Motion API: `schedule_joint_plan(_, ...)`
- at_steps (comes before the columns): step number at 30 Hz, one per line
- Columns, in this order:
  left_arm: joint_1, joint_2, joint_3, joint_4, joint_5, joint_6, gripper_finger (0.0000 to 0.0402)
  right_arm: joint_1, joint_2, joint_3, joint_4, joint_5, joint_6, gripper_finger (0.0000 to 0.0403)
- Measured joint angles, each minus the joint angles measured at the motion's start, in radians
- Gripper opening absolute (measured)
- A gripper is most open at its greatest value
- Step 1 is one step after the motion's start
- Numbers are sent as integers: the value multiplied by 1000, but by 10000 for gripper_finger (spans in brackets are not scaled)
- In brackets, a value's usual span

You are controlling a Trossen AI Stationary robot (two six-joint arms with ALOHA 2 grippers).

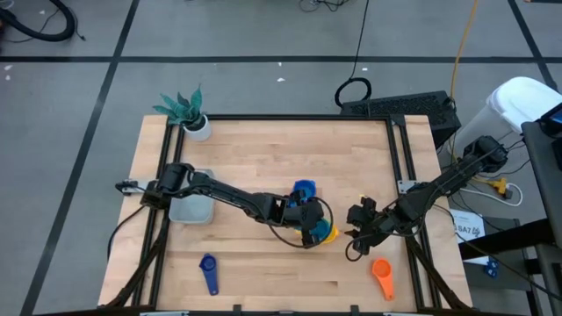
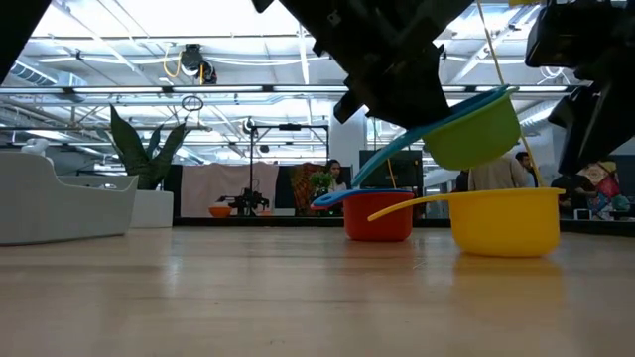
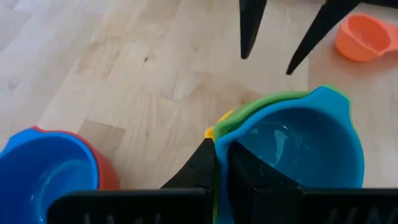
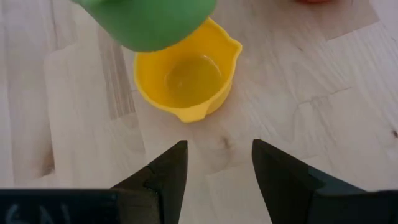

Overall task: Nest measuring cups in basket
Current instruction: Stack the left stacked measuring cups on top of the yellow measuring cup

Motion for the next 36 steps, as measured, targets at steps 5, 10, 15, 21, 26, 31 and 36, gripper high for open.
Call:
schedule_joint_plan(5, 0, 15, 0, 2, -10, 0, 18, 0, 0, 0, 28, 0, -3, 171)
schedule_joint_plan(10, 1, 37, 0, 18, -8, -9, 18, 0, 0, 1, 30, 0, -6, 171)
schedule_joint_plan(15, 1, 37, 0, 49, -8, -15, 18, 0, 0, 1, 30, 0, -6, 171)
schedule_joint_plan(21, 1, 37, 0, 46, -9, -20, 18, 0, 0, 1, 30, 0, -11, 171)
schedule_joint_plan(26, 1, 38, 75, -61, -14, -20, 18, -1, 0, 1, 29, 0, -26, 171)
schedule_joint_plan(31, 2, 76, 220, -214, -38, 45, 18, -2, 0, 1, 25, 0, -33, 171)
schedule_joint_plan(36, 2, 76, 275, -268, -52, 75, 18, 5, 0, 2, 8, -4, -24, 171)
